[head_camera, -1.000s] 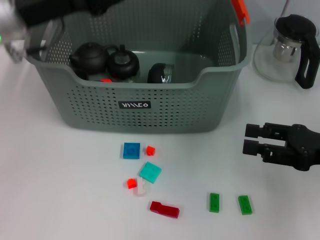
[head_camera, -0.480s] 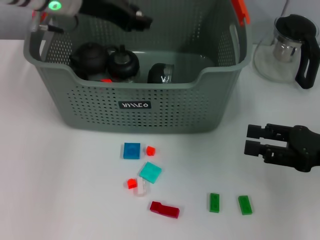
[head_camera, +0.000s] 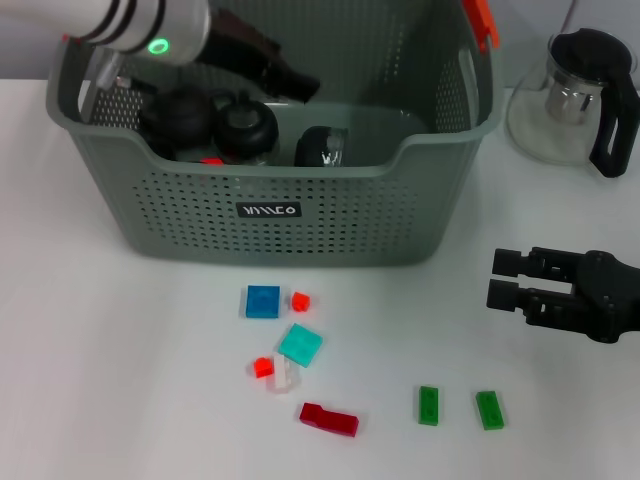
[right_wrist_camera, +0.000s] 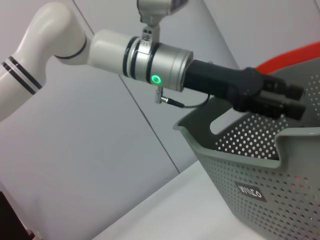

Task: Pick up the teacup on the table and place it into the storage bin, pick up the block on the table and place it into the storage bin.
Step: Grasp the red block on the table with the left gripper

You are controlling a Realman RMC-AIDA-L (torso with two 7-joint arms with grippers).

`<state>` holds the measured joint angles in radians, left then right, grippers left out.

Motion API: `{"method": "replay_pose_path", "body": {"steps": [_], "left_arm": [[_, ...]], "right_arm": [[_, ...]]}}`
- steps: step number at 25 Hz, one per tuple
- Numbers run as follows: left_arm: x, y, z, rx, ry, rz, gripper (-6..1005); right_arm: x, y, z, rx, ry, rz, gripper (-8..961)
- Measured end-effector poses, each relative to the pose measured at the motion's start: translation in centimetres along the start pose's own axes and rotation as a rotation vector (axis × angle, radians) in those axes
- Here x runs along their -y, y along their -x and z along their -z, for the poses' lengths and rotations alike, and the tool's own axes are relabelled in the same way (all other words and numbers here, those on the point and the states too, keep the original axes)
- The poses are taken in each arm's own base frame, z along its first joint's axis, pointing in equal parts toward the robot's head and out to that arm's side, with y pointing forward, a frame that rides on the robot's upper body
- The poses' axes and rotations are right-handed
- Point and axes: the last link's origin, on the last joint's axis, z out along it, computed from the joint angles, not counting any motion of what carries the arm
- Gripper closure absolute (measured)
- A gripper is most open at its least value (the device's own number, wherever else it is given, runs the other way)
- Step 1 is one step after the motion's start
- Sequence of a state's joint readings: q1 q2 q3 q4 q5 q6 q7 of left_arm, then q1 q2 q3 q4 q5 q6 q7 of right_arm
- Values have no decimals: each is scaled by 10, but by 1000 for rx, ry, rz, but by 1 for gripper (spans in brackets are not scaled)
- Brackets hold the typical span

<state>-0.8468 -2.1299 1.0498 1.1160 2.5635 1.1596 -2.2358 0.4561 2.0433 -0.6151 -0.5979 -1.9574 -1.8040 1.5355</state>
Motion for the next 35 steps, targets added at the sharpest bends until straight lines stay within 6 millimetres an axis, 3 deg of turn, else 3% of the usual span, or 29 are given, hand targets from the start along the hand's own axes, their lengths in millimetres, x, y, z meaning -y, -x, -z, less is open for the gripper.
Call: {"method": "replay_pose_path", "body": {"steps": [5,12,15,19,26,31,35], "left_arm": [[9,8,43,-278,21,145,331],[3,59,114,-904,372,272,226],[3,85,134,-1047,436,279,231],[-12,120,133,-978,441,196,234],[-58,183,107,-627,504,55,236],[-78,209,87,-452,536,-64,236],[-85,216,70,-393,527,-100,237]], "right_arm": [[0,0,0,1,-1,-1,279],[0,1,-1,4,2,1,279],[0,2,-2,8,3,3,279],[0,3,-2,12,3,4,279],[2,3,-2,15,-8,-2,279],[3,3,-2,15,-14,-2,279],[3,3,-2,16,-17,-2,279]]}}
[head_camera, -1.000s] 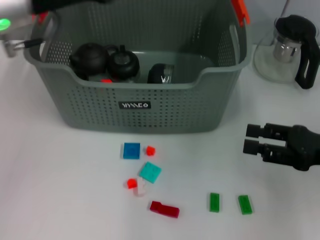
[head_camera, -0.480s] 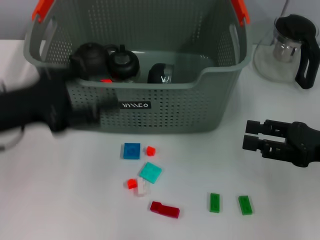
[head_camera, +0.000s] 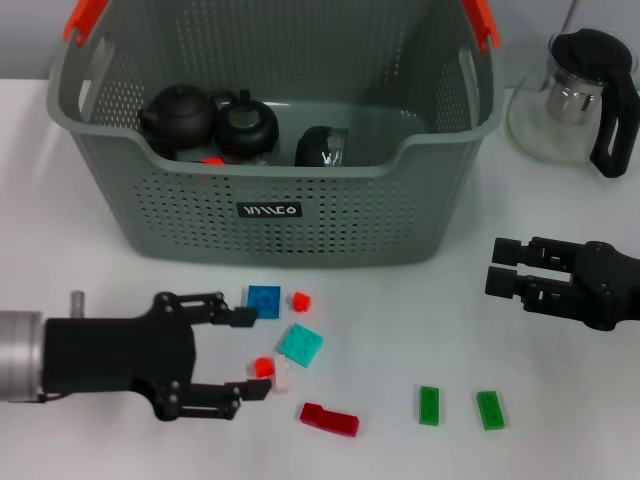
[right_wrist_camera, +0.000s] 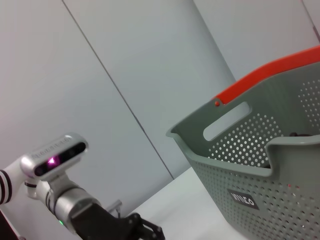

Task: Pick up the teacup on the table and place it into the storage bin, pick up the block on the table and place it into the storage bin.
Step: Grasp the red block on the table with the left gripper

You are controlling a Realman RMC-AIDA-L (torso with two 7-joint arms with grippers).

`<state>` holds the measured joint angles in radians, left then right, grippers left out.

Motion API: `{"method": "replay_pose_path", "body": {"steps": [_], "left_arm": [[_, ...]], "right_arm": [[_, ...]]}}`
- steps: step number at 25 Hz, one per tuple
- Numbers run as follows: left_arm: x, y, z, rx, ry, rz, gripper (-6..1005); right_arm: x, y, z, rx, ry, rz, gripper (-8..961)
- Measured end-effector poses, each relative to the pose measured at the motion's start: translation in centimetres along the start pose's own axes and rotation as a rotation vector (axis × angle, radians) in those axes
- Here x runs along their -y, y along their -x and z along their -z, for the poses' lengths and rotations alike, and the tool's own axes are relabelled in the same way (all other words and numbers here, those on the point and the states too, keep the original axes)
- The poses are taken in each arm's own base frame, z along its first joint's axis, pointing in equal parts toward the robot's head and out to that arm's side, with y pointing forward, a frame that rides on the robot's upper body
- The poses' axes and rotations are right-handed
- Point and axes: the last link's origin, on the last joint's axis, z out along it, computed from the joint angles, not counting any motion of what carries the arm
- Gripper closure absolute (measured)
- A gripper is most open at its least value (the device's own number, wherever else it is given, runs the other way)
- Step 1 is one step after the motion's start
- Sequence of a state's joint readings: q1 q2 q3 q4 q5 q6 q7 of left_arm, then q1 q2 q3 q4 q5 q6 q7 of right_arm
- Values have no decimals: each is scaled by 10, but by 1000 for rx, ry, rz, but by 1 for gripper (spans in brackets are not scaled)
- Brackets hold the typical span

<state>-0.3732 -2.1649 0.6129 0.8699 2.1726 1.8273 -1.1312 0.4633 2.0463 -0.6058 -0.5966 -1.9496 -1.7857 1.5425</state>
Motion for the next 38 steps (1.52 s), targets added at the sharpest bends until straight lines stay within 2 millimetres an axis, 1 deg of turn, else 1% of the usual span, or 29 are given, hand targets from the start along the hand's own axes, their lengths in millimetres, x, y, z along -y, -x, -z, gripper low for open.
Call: {"method": "replay_pose_path", "body": {"steps": [6,11,16,18,21,35,38], "left_arm": [[7,19,-19,56,-47,-14,238],[9,33,-31,104,-69,-57,267],[9,48,-38,143,-114,-114,501],[11,52,-40,158,-133,-126,507],[13,55,-43,174,-145,-126,516],[13,57,-45,183,-144,-124,546],[14,57,-45,192,-140,-113,612]], "right_arm": [[0,0,0,0,0,0,279],[0,-1,0,1,0,0,279],[0,-2,0,1,-1,-3,279],[0,-2,0,1,-1,-4,279],[0,-1,0,1,1,-3,279],[0,-2,0,1,0,-6,279],[-1,-2,1,2,-1,-7,280]]}}
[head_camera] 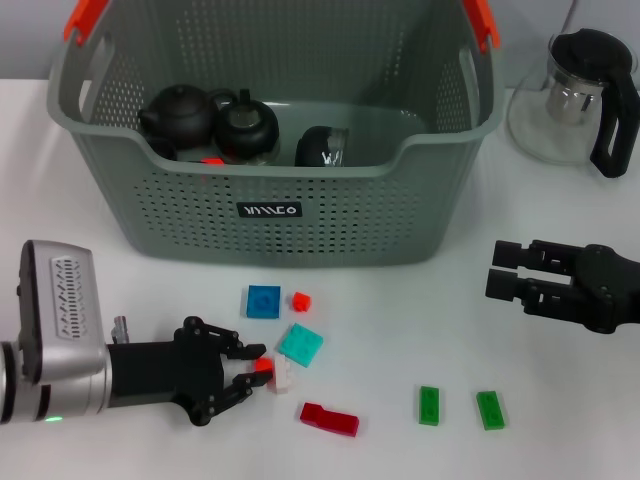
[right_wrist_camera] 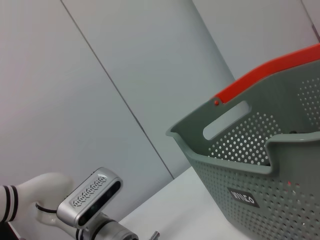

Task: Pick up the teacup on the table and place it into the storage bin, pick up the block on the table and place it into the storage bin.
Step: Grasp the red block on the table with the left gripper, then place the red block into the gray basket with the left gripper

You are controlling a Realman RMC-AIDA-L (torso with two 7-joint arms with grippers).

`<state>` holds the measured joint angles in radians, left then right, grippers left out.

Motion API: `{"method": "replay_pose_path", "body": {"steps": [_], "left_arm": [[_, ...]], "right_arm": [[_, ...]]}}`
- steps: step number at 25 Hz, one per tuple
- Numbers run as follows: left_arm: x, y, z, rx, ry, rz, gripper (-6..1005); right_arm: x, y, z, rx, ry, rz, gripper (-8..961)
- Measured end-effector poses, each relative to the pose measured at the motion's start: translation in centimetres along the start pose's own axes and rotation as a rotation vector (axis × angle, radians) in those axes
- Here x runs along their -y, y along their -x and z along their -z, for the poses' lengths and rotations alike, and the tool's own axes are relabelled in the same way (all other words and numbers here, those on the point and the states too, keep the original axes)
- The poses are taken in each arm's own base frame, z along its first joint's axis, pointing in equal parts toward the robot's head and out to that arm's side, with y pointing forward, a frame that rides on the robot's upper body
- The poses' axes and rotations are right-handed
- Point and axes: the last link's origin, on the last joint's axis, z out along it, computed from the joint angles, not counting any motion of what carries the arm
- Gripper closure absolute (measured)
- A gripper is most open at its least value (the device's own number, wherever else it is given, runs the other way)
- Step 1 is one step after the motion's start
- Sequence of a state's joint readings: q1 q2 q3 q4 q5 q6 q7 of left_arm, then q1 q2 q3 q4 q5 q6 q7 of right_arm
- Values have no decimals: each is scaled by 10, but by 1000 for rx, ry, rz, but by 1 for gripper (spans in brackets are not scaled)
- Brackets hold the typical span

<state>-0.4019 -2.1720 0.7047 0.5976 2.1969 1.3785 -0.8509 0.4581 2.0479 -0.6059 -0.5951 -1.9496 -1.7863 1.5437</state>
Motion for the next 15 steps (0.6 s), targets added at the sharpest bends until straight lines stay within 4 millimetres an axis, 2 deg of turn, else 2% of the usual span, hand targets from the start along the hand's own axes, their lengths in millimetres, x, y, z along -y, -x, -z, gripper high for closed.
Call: {"method": "replay_pose_path", "body": {"steps": [9,15], "left_arm": [[3,-3,-3,12,4,23,845],[10,-17,12,-62,8,96,843]], "right_arm": [[-1,0,0,0,6,-2,280],[-1,0,0,1,6,-2,280]]}}
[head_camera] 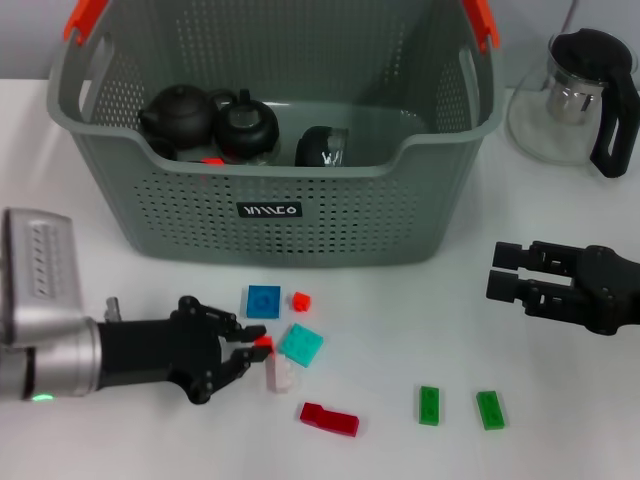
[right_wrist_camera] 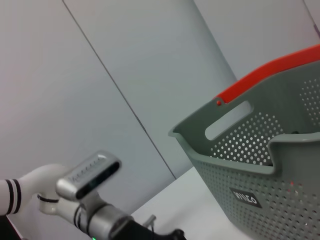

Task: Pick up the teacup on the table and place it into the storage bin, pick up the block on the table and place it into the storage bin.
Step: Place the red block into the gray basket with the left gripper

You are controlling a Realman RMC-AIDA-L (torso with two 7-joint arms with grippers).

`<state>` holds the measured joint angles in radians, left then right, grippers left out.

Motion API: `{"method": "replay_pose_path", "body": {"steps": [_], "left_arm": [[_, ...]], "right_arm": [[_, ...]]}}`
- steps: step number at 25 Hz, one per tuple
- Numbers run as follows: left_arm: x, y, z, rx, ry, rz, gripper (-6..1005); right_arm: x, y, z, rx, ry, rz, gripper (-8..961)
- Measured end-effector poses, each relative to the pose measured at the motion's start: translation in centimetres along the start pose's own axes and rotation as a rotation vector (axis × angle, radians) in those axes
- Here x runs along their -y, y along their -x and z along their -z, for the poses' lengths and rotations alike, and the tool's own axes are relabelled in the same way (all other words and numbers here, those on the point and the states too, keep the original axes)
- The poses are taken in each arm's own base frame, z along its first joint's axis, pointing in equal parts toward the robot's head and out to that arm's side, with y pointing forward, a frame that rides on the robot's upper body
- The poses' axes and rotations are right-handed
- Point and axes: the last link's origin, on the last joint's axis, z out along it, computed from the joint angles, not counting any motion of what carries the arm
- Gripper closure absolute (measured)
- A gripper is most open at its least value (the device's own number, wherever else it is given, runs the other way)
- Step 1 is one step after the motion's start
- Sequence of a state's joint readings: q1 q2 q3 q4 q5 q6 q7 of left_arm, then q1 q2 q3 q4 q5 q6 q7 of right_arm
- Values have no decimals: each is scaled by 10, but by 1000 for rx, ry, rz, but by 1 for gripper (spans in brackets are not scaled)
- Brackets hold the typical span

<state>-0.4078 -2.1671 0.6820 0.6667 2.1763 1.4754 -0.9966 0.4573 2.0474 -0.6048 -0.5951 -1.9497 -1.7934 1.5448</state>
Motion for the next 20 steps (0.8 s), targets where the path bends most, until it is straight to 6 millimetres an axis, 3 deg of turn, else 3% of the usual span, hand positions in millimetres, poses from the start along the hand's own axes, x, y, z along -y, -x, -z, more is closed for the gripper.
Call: {"method": "replay_pose_path", "body": {"steps": [12,20], "left_arm": [[-1,-67,54,-373,228,70,812],[32,-129,58,-583,213,77,790]], "right_arm": [[1,2,0,-1,0,4,280],[0,1,0,0,-1,2,280]]}}
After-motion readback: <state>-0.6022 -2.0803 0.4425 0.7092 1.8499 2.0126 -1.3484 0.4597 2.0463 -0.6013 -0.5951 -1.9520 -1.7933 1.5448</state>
